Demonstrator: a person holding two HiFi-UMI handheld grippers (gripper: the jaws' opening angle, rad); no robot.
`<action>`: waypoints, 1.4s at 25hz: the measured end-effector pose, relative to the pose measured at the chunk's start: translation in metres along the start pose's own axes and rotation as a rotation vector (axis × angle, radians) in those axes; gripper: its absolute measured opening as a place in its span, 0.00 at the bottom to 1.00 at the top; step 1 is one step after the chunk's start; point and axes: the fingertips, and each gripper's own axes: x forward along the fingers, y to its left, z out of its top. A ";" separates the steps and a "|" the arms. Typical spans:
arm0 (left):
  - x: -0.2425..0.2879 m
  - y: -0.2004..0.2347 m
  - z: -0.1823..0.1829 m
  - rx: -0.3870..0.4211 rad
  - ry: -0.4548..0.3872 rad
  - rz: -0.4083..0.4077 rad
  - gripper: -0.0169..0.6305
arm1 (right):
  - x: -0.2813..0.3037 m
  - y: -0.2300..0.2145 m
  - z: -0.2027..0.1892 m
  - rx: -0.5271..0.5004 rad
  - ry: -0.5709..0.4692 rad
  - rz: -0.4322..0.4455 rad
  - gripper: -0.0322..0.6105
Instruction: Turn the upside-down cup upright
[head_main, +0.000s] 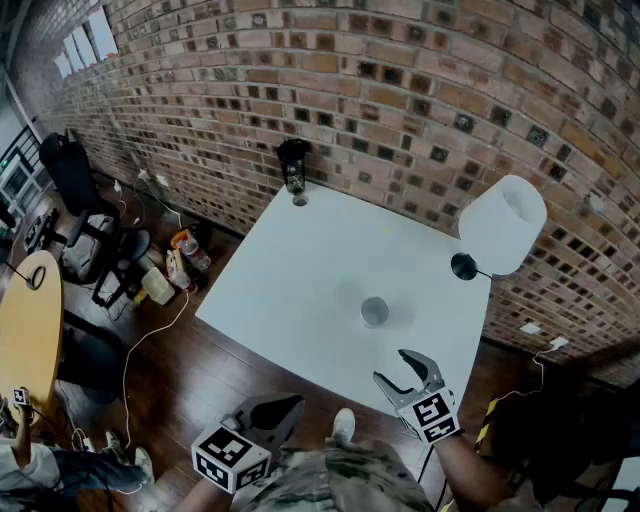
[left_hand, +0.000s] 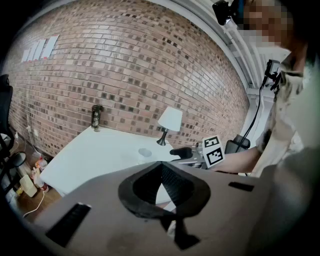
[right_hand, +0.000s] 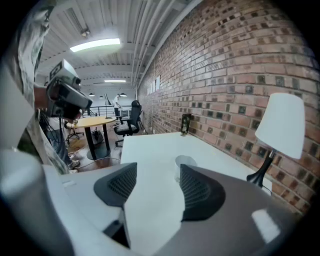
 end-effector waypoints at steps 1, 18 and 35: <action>0.006 0.004 0.007 0.016 0.000 -0.004 0.04 | 0.012 -0.011 -0.003 0.004 0.011 -0.004 0.48; 0.058 0.111 0.059 0.079 0.074 -0.128 0.04 | 0.142 -0.089 -0.048 0.003 0.171 -0.059 0.59; 0.041 0.193 0.059 -0.011 0.041 -0.128 0.04 | 0.225 -0.061 -0.019 -0.319 0.458 0.053 0.52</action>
